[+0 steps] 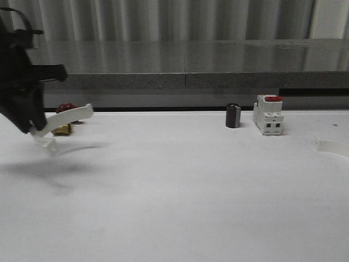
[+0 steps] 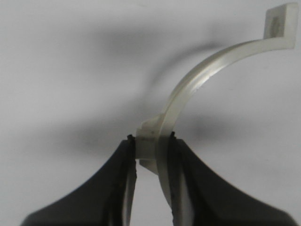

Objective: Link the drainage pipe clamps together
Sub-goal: 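Carry the clamp half with the left gripper toward the table center, then set the clamp half down, open the left gripper and lift away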

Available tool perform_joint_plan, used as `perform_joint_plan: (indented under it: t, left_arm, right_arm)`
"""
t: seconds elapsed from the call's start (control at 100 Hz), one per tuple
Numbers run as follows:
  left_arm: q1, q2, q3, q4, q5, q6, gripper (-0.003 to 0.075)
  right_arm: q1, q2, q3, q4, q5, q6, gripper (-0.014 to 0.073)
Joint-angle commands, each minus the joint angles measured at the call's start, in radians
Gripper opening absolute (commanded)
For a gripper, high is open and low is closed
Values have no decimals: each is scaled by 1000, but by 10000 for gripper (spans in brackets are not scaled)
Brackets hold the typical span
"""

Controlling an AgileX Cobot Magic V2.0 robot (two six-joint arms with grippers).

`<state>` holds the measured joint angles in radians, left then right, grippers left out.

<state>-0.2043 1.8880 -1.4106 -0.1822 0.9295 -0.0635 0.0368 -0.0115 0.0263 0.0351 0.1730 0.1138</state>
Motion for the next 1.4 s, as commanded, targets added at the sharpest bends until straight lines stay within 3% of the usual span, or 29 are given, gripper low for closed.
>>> perform_joint_plan:
  t: [0.0,0.17,0.43,0.83,0.94,1.09,1.16,1.39]
  left_arm:
    - [-75,-52,-26,-16,-65,-75,137]
    - [-198,-34,-35,-16,-175,-175,137]
    - [-303,94,-137,-15,-160,-254,137]
    - [-340,162,-145,51,-133,-371,146]
    - [-340,162,-146,51,-135,-371,250]
    - [-340,162,-146,51,-135,-369,577]
    - [-340,162,-148,55,-127,-369,673]
    - [-340,88,-157,111,-118,-315,657]
  right_arm:
    - [2,-18,-14,-13,-76,-7,-118]
    - [2,-18,-14,-13,-76,-7,-118]
    - [2,-18,-14,-13,-76,-7,-118]
    - [2,-18,-14,-13,-76,-7,-118]
    - [2,-18,-14,-13,-76,-7,-118]
    - [2,-18,-14,-13,-76,-7,-118]
    - [2,-18,-14,-13,-76,-7,-118]
    - [2,-18,-14,-13,-76,-7,-118]
